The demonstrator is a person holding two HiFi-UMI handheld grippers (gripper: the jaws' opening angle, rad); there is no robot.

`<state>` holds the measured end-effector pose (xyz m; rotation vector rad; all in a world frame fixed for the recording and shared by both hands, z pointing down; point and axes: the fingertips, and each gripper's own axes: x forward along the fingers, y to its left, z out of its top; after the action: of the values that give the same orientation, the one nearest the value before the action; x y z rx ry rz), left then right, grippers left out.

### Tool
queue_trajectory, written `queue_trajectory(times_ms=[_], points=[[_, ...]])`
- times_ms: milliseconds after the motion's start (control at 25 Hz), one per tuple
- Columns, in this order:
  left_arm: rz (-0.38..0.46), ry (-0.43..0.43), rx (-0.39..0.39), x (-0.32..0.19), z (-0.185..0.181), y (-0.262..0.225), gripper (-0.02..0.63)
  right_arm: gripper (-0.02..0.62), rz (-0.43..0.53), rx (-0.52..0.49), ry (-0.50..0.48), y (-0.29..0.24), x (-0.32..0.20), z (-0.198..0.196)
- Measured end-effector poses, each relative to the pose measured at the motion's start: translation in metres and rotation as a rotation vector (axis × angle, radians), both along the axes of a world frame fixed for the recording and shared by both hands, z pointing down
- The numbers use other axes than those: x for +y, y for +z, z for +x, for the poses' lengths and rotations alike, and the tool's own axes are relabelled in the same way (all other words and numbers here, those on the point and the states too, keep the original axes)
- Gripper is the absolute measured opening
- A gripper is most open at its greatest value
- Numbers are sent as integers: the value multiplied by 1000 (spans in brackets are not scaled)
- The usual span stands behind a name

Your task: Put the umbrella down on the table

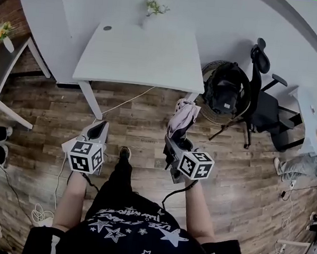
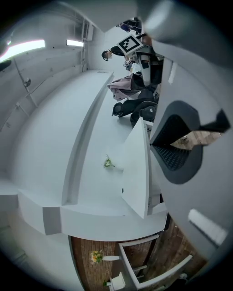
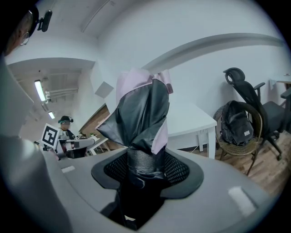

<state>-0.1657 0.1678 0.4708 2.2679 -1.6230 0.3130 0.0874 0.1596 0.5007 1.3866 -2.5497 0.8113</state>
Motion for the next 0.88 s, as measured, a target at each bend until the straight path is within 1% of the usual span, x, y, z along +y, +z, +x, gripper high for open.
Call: queue_trajectory(times_ms=[320,560,720,880], points=[[-25,40,16,-98,-3,14,3,235,-26,27,31,10,-84,-2],[-43,77,13,-180,-4,18,3,233,-57,33,73,16,-158,-3],[-53,107,4,-227,-6,18,3,233,-83,24,96,19,-200,-8],[-67,126,11,-275,-13,20,3,235,-97,40,119,20,-243,-14]])
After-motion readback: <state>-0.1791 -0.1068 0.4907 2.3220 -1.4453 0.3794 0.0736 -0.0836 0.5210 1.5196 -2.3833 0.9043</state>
